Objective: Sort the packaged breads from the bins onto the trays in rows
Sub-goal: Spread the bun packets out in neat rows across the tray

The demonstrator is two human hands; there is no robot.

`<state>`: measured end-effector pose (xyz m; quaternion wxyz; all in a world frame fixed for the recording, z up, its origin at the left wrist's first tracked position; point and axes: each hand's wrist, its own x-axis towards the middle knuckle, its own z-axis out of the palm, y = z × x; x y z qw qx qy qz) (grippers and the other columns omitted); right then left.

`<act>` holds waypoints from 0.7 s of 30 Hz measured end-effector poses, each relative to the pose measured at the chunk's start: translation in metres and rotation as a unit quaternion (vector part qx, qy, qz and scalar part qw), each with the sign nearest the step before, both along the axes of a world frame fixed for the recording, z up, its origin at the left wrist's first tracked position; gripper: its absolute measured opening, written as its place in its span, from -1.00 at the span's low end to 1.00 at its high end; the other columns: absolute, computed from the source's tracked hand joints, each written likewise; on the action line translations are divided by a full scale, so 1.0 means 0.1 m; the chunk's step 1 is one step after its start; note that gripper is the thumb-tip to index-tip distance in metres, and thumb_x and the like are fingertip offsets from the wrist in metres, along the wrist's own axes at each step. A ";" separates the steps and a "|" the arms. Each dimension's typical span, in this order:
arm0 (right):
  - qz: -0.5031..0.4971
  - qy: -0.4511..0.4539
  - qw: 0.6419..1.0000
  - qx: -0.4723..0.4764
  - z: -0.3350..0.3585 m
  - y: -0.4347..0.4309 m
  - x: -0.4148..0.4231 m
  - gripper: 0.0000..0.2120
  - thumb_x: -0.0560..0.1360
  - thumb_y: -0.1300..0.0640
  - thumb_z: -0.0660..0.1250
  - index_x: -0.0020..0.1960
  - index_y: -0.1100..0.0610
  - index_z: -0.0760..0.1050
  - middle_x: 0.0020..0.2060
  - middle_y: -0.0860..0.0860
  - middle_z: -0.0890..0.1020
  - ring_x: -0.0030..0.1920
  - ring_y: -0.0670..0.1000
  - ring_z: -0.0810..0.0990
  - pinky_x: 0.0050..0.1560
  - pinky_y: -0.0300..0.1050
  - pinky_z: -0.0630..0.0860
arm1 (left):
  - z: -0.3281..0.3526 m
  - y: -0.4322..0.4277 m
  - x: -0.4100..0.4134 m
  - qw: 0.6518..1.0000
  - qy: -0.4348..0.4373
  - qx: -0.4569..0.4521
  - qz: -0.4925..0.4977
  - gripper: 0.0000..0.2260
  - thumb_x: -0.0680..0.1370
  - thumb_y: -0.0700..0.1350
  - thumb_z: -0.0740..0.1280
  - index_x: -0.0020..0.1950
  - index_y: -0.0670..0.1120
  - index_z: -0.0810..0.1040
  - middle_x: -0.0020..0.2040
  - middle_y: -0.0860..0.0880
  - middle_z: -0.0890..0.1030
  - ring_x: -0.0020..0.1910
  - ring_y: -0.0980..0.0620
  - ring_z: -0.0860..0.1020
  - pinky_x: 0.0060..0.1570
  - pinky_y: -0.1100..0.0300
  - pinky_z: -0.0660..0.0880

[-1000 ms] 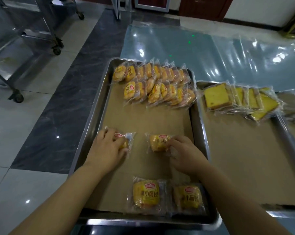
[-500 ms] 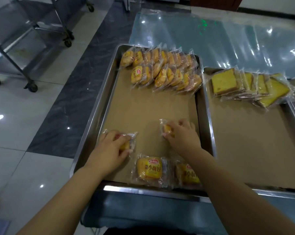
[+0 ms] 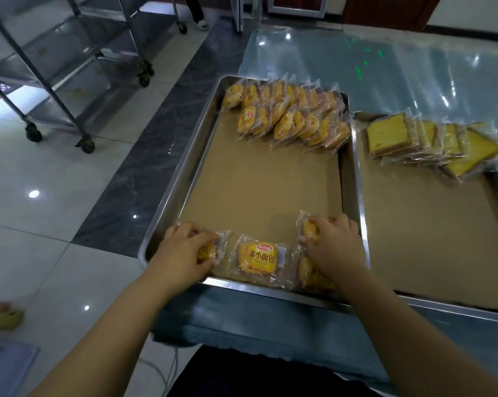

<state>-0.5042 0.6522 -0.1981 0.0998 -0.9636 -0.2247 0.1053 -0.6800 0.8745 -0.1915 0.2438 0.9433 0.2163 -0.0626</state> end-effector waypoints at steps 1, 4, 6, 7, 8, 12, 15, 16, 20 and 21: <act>-0.005 0.005 1.000 0.006 0.02 0.01 0.00 -0.58 0.47 -0.12 0.29 0.30 -0.06 0.40 0.22 0.13 0.40 0.22 0.17 0.32 0.19 0.08 0.40 | 0.01 0.00 -0.01 1.000 0.005 0.001 -0.003 -0.56 0.44 0.10 0.39 0.30 0.19 0.41 0.24 0.08 0.33 0.21 0.05 0.20 0.24 0.12 0.24; -0.017 0.003 0.999 0.027 0.09 0.05 0.03 -0.59 0.45 -0.10 0.32 0.26 -0.04 0.44 0.19 0.12 0.42 0.20 0.17 0.35 0.17 0.08 0.41 | 0.05 0.04 0.02 1.000 0.008 0.006 -0.008 -0.55 0.44 0.15 0.37 0.31 0.21 0.40 0.23 0.10 0.33 0.21 0.04 0.22 0.22 0.08 0.28; -0.024 -0.009 0.998 0.054 0.14 0.11 0.08 -0.61 0.45 -0.09 0.32 0.24 -0.01 0.47 0.16 0.11 0.45 0.18 0.16 0.37 0.14 0.08 0.43 | 0.07 0.08 0.07 1.000 -0.008 0.020 -0.002 -0.56 0.44 0.15 0.36 0.30 0.19 0.41 0.21 0.09 0.36 0.19 0.02 0.26 0.18 0.07 0.34; -0.028 -0.014 0.997 0.068 0.16 0.14 0.12 -0.62 0.45 -0.08 0.33 0.23 0.01 0.48 0.15 0.10 0.46 0.17 0.16 0.38 0.13 0.07 0.43 | 0.08 0.10 0.10 0.999 -0.019 0.027 0.001 -0.58 0.44 0.14 0.36 0.29 0.18 0.43 0.20 0.09 0.38 0.18 0.01 0.29 0.16 0.08 0.36; -0.028 -0.018 0.996 0.077 0.18 0.18 0.16 -0.63 0.45 -0.07 0.33 0.22 0.03 0.49 0.14 0.10 0.47 0.16 0.16 0.39 0.11 0.06 0.44 | 0.09 0.13 0.15 0.999 -0.027 0.030 0.002 -0.59 0.45 0.13 0.36 0.29 0.17 0.44 0.19 0.09 0.40 0.18 0.01 0.30 0.16 0.08 0.37; -0.018 -0.015 0.992 0.123 0.28 0.39 0.34 -0.73 0.47 -0.04 0.32 0.10 0.07 0.54 -0.01 0.02 0.54 -0.02 0.05 0.47 -0.09 -0.08 0.44 | 0.14 0.31 0.41 0.999 -0.036 0.011 -0.012 -0.62 0.47 0.11 0.35 0.28 0.13 0.46 0.20 0.12 0.43 0.21 0.05 0.36 0.21 0.05 0.40; -0.019 0.022 0.988 0.154 0.35 0.56 0.52 -0.89 0.47 0.00 0.32 -0.08 0.01 0.55 -0.26 -0.10 0.53 -0.22 -0.04 0.49 -0.32 -0.20 0.33 | 0.17 0.49 0.67 0.998 -0.049 0.005 -0.027 -0.65 0.49 0.10 0.34 0.26 0.10 0.49 0.21 0.12 0.47 0.20 0.07 0.41 0.19 0.08 0.41; -0.022 0.029 0.987 0.158 0.37 0.63 0.59 -0.92 0.47 -0.01 0.32 -0.13 -0.02 0.54 -0.30 -0.12 0.54 -0.23 -0.04 0.52 -0.35 -0.21 0.32 | 0.18 0.55 0.78 0.998 -0.051 0.000 -0.032 -0.65 0.49 0.10 0.34 0.26 0.09 0.49 0.20 0.12 0.48 0.19 0.07 0.42 0.17 0.10 0.42; -0.020 0.014 0.986 0.162 0.42 0.91 0.89 -0.91 0.46 -0.01 0.34 -0.10 -0.01 0.57 -0.29 -0.13 0.55 -0.24 -0.07 0.52 -0.29 -0.20 0.34 | 0.18 0.79 1.24 0.997 -0.045 -0.020 -0.063 -0.66 0.51 0.13 0.30 0.27 0.11 0.48 0.23 0.12 0.49 0.20 0.10 0.44 0.20 0.14 0.41; -0.019 0.009 0.987 0.162 0.43 1.00 0.96 -0.91 0.46 0.00 0.35 -0.09 0.00 0.57 -0.29 -0.13 0.54 -0.24 -0.07 0.52 -0.28 -0.20 0.35 | 0.18 0.85 1.36 0.996 -0.048 -0.026 -0.068 -0.66 0.51 0.13 0.30 0.27 0.11 0.48 0.24 0.11 0.49 0.20 0.10 0.45 0.21 0.14 0.41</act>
